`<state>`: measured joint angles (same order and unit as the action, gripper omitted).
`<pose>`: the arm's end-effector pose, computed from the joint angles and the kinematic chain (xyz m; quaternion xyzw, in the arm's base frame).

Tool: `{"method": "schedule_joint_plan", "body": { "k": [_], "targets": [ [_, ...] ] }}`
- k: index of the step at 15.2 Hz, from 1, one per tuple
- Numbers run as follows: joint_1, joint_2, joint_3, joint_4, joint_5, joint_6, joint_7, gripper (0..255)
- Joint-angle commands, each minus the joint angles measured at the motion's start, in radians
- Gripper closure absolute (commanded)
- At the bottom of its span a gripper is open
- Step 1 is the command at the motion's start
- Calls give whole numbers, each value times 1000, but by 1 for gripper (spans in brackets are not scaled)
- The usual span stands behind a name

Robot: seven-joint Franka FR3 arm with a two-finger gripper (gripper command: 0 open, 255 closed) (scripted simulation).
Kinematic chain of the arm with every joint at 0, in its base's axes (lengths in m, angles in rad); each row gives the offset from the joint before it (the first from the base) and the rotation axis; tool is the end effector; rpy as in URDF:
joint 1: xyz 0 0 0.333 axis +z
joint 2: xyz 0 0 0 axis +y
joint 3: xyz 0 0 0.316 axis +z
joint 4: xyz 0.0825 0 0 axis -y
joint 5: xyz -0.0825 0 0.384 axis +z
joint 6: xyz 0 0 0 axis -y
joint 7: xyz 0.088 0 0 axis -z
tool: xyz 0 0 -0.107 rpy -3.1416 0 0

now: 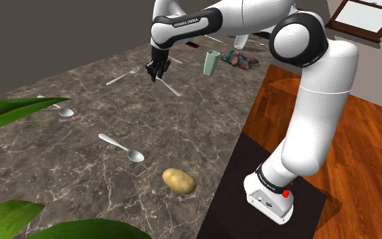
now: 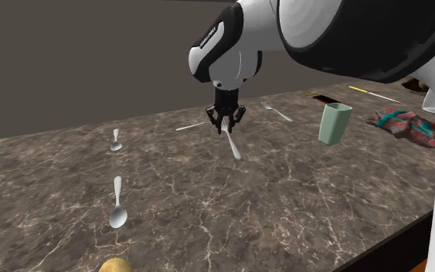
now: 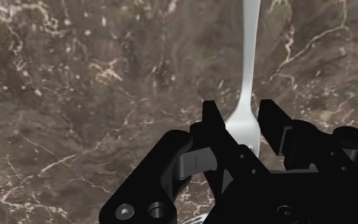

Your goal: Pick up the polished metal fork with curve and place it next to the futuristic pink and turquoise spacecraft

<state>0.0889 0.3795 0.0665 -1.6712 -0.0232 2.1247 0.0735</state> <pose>0.6608 0.0978 0.3921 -0.9983 -0.0438 -0.0370 0.0064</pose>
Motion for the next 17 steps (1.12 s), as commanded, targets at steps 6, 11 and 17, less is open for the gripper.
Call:
{"method": "schedule_joint_plan", "body": {
  "k": [6, 11, 17],
  "targets": [
    [-1, -27, 1, 55, 2, -82, -2, 255],
    [-1, -41, 1, 103, 4, -144, -3, 255],
    [-1, -50, 2, 170, 5, -220, -4, 255]
  ]
}}
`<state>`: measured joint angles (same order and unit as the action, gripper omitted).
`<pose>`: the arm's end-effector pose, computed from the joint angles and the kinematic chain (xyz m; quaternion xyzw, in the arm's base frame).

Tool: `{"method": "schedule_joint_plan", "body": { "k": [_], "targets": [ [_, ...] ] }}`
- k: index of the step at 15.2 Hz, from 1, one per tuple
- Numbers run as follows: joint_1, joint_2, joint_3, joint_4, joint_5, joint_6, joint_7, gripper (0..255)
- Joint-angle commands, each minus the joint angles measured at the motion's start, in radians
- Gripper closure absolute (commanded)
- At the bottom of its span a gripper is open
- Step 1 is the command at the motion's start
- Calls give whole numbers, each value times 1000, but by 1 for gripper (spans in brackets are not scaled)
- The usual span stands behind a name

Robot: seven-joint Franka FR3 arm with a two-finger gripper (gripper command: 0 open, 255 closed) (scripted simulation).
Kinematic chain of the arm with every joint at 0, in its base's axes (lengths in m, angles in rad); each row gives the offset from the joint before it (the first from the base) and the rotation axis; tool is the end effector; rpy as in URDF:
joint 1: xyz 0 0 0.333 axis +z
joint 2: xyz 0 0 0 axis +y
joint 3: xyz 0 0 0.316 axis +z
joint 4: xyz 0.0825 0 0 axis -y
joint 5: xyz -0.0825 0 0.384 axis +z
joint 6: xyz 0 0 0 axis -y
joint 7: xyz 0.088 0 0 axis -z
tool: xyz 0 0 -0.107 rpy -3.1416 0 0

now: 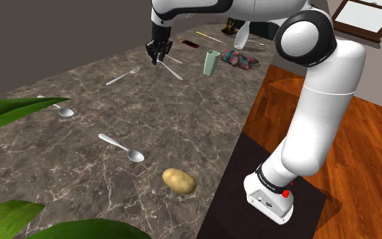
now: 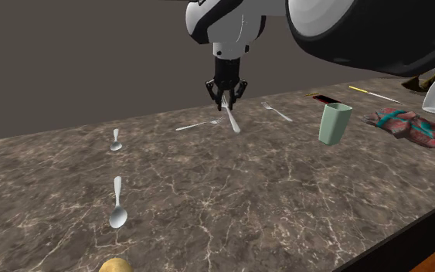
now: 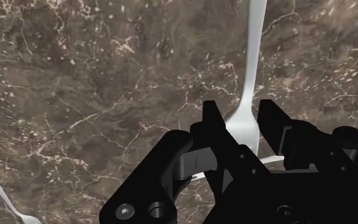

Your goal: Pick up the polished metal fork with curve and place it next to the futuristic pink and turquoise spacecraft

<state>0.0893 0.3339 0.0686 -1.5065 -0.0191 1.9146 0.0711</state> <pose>0.6620 0.0981 0.4820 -0.9983 -0.0439 -0.0370 0.0063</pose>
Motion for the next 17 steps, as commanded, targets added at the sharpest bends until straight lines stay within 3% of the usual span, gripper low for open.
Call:
{"method": "schedule_joint_plan", "body": {
  "k": [1, 17],
  "targets": [
    [-1, -6, 0, 17, 1, -23, -1, 255],
    [-215, -61, -105, -52, 58, -14, -331, 255]
  ]
}}
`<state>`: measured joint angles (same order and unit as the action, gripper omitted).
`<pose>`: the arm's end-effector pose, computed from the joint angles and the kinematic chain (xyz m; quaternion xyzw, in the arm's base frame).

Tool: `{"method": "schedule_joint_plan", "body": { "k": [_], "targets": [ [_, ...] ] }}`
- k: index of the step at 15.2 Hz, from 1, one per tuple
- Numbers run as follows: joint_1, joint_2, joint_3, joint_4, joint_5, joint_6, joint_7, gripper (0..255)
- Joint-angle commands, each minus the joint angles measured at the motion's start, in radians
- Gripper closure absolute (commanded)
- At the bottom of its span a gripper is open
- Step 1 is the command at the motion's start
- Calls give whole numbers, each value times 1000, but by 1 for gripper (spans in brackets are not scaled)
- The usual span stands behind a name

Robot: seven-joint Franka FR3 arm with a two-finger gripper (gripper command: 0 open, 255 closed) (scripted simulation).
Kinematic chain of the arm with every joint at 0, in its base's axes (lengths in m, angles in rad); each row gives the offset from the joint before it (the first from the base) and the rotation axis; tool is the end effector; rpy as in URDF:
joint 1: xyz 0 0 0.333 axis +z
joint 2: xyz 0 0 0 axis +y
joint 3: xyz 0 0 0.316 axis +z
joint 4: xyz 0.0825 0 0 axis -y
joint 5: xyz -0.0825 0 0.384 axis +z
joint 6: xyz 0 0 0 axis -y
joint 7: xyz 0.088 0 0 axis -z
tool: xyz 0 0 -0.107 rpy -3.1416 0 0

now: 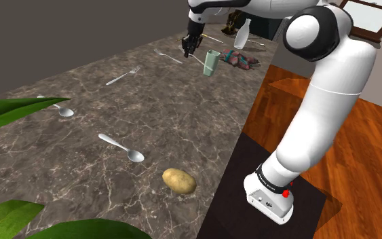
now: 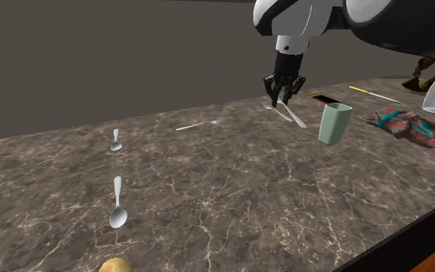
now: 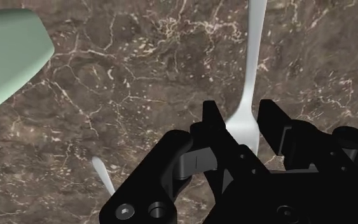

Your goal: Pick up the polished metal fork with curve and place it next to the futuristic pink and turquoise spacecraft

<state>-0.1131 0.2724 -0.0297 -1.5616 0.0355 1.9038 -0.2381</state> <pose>0.6460 -0.0883 0.4944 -0.9984 -0.0431 -0.0368 0.0061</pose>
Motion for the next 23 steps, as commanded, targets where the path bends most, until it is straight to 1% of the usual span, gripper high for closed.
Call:
{"method": "schedule_joint_plan", "body": {
  "k": [1, 8, 14, 19, 21, 23],
  "targets": [
    [-27, 4, -14, 9, 7, -6, -44, 255],
    [-129, 59, -61, 88, 35, -37, -195, 255],
    [-222, 146, -94, 218, 63, -87, -318, 255],
    [-307, 256, -113, 388, 90, -153, -411, 255],
    [-344, 313, -118, 481, 101, -191, -444, 255],
    [-384, 384, -121, 597, 112, -239, -474, 255]
  ]
}}
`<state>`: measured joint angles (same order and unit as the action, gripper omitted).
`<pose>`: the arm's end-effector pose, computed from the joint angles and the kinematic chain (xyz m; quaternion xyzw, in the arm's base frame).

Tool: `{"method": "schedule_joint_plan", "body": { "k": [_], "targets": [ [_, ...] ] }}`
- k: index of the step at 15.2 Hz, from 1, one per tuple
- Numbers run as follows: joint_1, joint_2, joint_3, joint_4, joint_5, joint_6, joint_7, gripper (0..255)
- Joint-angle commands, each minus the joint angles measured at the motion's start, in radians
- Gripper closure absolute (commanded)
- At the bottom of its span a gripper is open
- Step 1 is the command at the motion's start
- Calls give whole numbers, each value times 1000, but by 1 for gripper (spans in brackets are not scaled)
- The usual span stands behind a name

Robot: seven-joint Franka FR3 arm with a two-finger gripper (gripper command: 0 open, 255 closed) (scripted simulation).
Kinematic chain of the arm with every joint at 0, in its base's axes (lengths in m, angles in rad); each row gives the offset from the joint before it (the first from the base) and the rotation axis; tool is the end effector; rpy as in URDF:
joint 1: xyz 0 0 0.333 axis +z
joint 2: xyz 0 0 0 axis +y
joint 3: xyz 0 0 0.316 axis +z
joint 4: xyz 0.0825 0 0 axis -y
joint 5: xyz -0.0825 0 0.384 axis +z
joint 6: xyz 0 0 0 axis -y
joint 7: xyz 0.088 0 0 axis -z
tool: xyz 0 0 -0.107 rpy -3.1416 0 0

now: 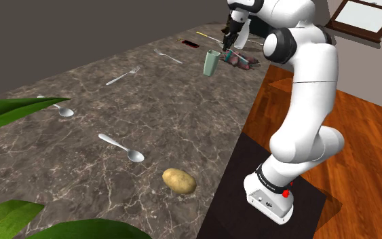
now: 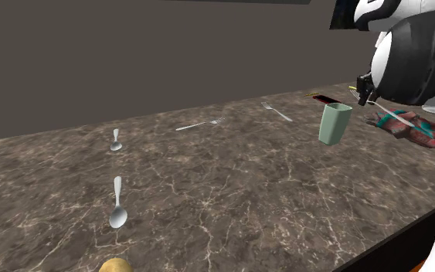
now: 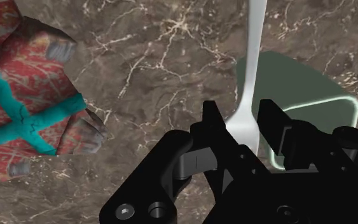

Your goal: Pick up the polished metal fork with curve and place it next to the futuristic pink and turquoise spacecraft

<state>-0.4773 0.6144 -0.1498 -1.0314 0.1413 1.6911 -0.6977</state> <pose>0.6187 -0.3897 0.4973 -0.9984 -0.0432 -0.0368 0.0063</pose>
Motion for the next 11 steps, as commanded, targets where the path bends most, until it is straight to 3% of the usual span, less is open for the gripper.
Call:
{"method": "schedule_joint_plan", "body": {
  "k": [1, 3, 11],
  "targets": [
    [-41, 86, -1, 140, 12, -56, -28, 255],
    [-85, 192, 2, 324, 23, -135, -47, 255],
    [-64, 122, -3, 94, 19, 25, -62, 255]
  ]
}}
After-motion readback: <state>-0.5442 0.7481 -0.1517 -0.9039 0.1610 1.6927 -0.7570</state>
